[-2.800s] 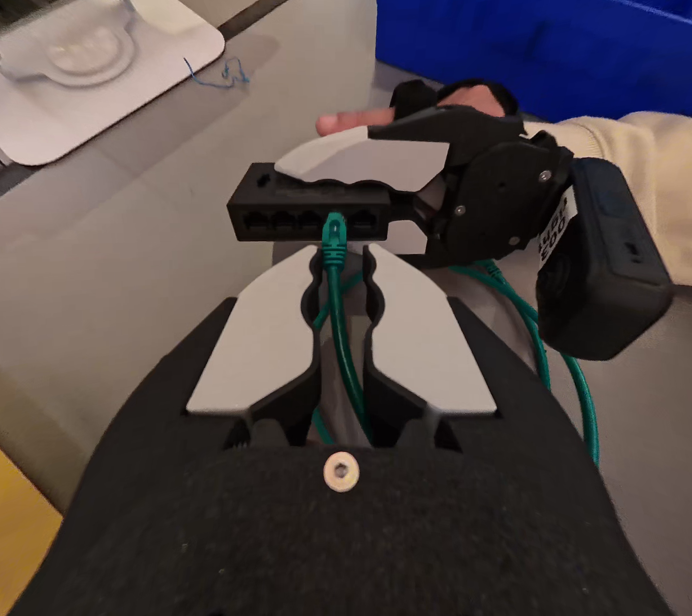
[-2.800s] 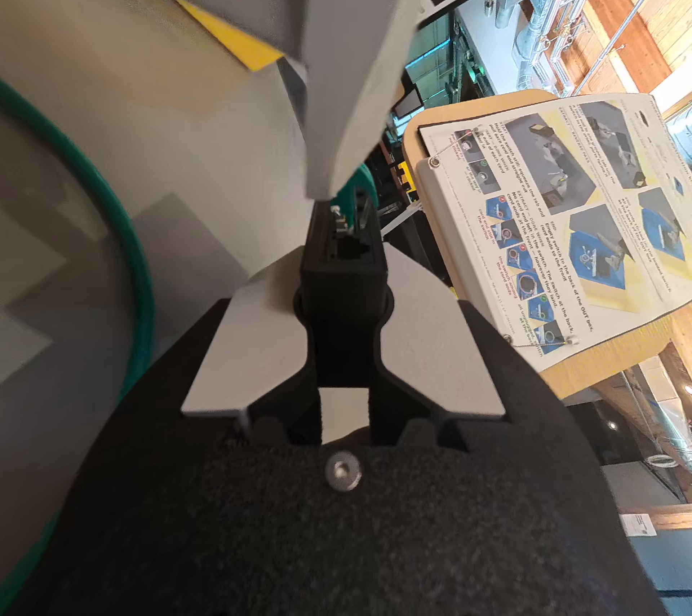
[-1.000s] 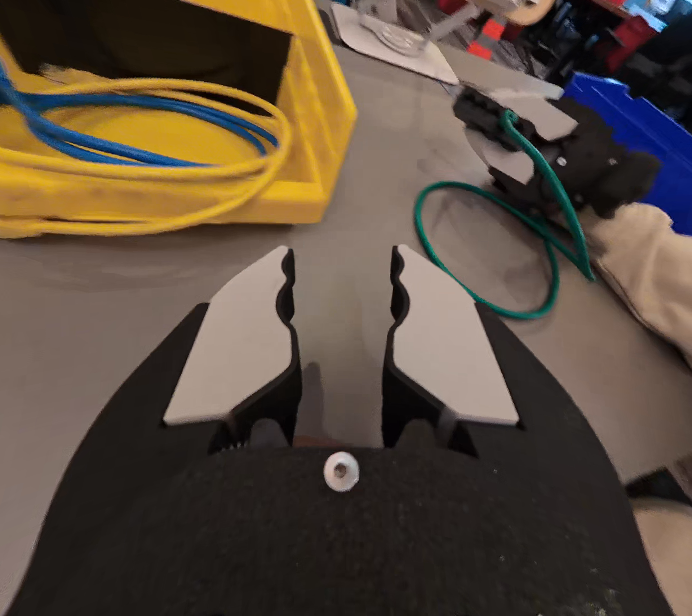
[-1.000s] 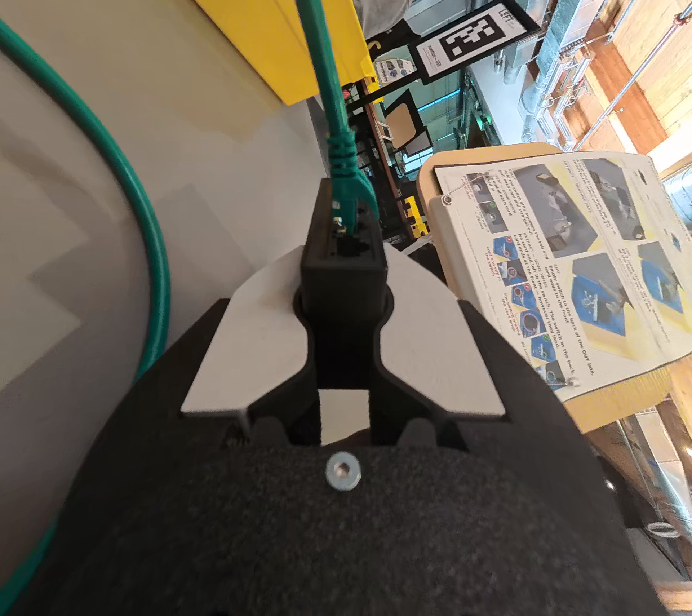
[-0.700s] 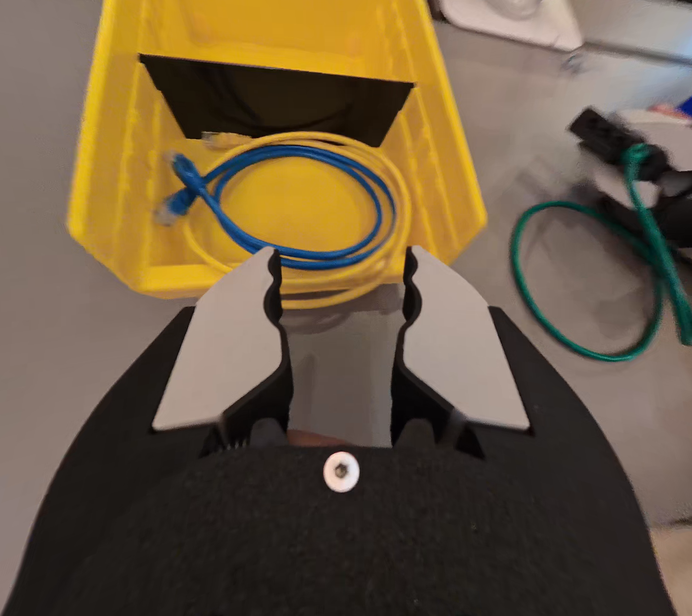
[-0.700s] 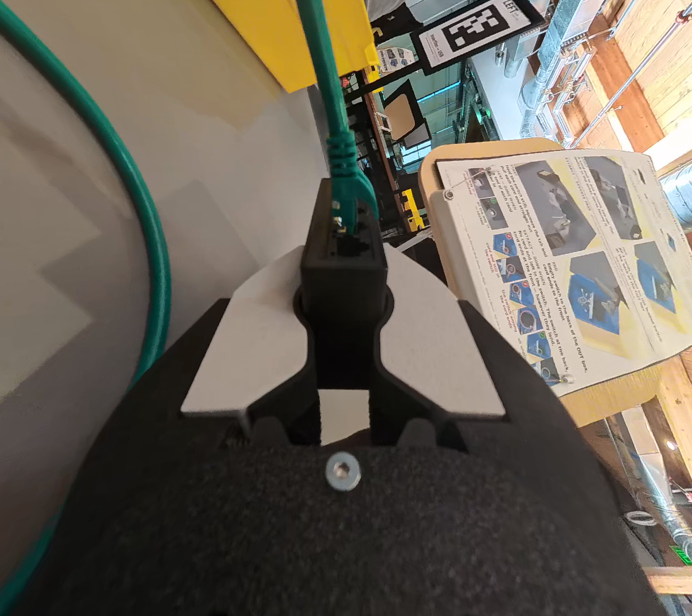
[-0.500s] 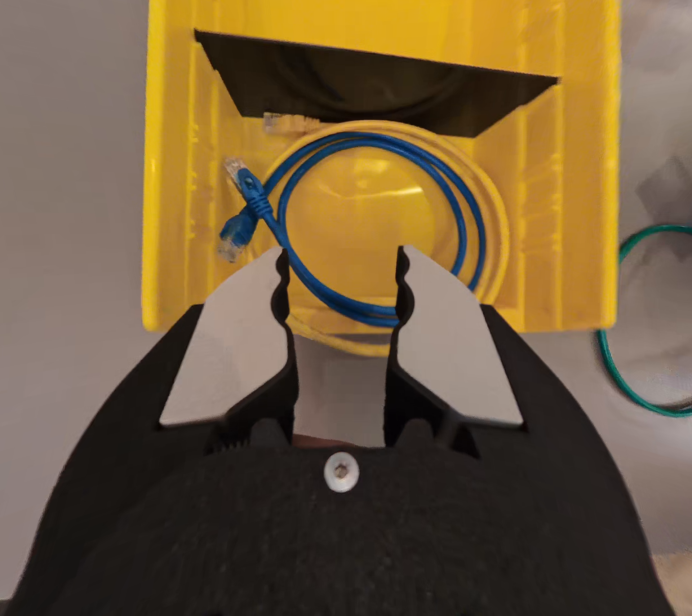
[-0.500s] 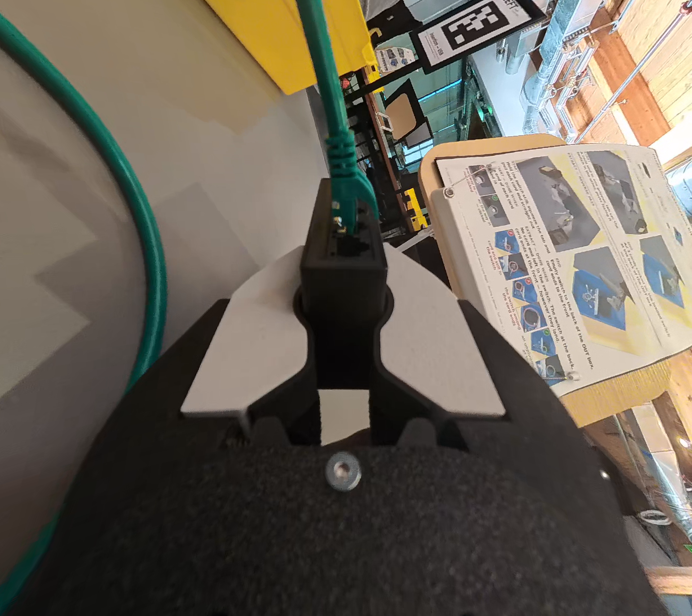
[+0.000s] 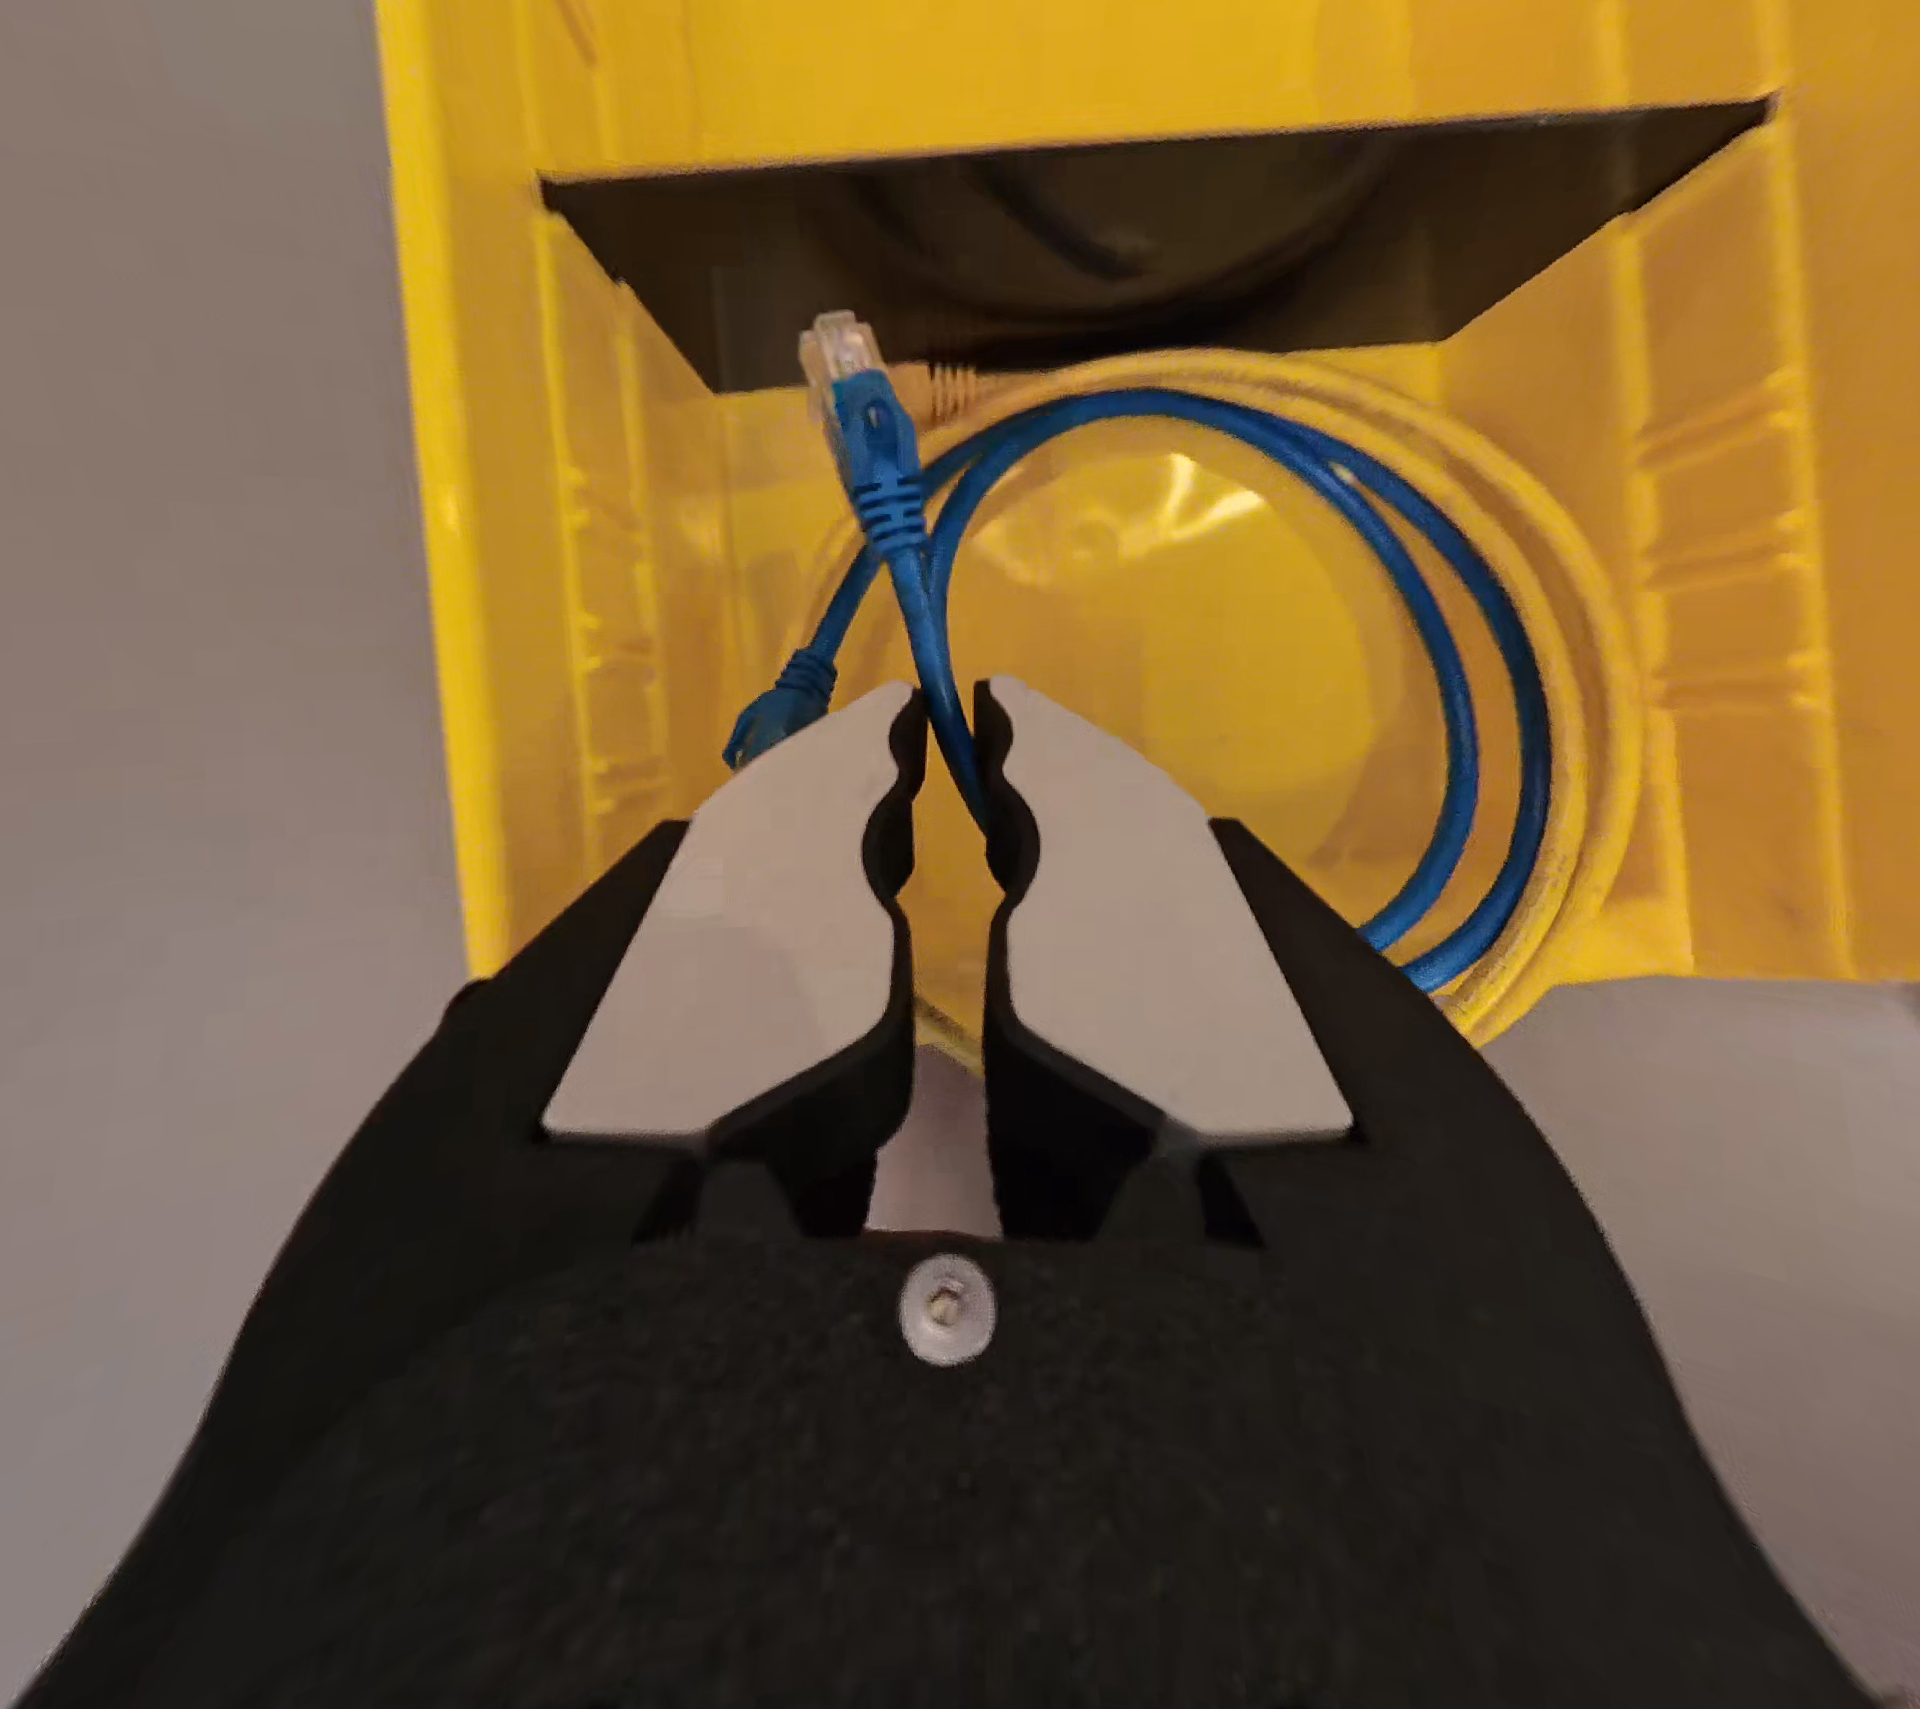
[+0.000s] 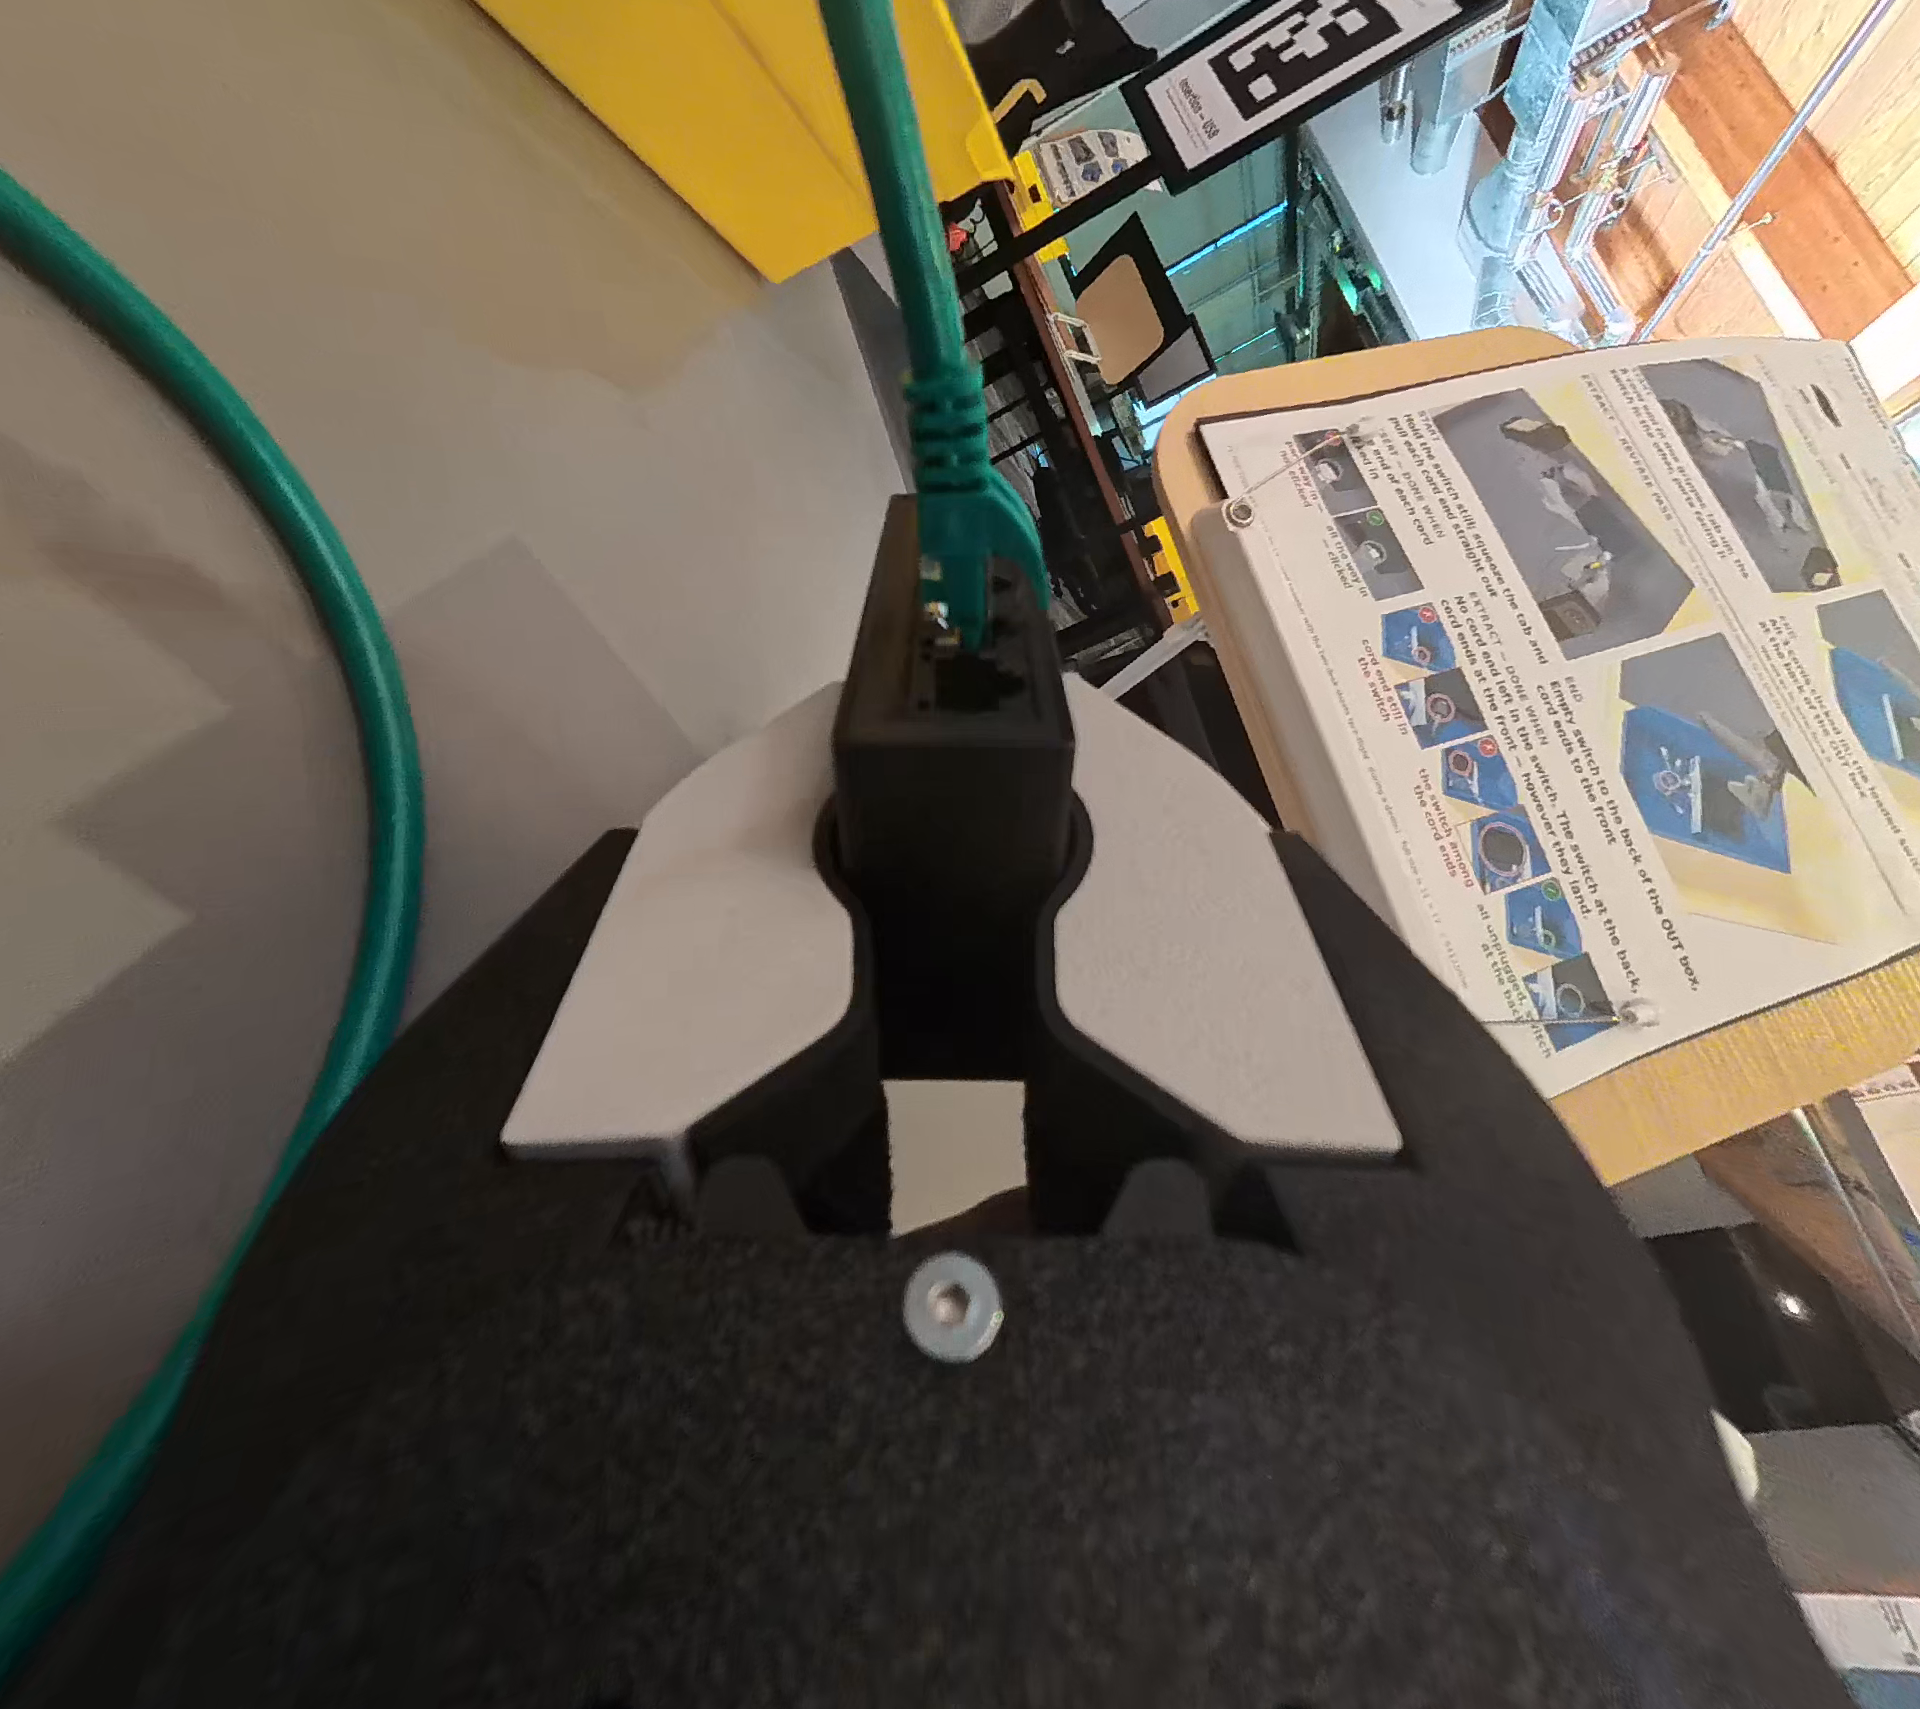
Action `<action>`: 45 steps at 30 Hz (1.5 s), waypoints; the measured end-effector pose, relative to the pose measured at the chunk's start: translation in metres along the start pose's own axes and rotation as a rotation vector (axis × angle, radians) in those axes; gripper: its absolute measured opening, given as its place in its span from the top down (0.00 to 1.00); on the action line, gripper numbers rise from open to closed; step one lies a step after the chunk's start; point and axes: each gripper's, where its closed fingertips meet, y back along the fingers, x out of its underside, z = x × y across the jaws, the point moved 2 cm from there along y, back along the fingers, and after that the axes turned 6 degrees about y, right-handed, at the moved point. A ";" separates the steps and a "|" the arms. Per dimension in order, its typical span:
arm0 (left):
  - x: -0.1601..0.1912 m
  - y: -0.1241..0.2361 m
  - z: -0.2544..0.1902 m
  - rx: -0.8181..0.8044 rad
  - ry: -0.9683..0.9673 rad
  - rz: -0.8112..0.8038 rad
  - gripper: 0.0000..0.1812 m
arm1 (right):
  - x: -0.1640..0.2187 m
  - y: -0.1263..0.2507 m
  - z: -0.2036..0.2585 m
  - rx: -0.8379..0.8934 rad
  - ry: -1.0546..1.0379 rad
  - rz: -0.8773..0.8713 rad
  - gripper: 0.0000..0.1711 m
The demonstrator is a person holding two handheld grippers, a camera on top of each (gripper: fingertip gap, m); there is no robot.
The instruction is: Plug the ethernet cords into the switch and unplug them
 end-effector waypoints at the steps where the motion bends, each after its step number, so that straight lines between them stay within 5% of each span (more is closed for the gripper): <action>1: -0.004 0.005 0.000 -0.004 -0.017 -0.035 0.96 | 0.000 0.000 0.000 0.001 -0.003 0.001 0.82; 12: -0.055 0.152 -0.044 -0.007 -0.330 -0.386 0.97 | 0.002 -0.001 0.000 0.002 0.006 0.010 0.82; 21: -0.042 0.274 -0.102 0.086 -0.519 -0.519 0.97 | 0.002 0.000 -0.004 0.029 0.007 0.015 0.83; 25: 0.005 0.237 -0.138 0.297 -0.539 -0.356 0.97 | 0.003 -0.001 -0.004 0.029 0.006 0.017 0.82; 30: 0.094 0.117 -0.177 0.520 -0.470 -0.037 0.97 | 0.003 -0.001 -0.003 0.025 0.011 0.020 0.82; 33: 0.133 0.058 -0.184 0.523 -0.498 0.058 0.97 | 0.003 -0.001 -0.003 0.024 0.011 0.023 0.82; 37: 0.150 0.023 -0.193 0.539 -0.502 0.026 0.97 | 0.004 -0.002 -0.001 0.019 0.018 0.028 0.82; 45: 0.146 0.014 -0.199 0.432 -0.675 -0.171 0.91 | 0.005 -0.004 0.000 0.008 0.020 0.032 0.82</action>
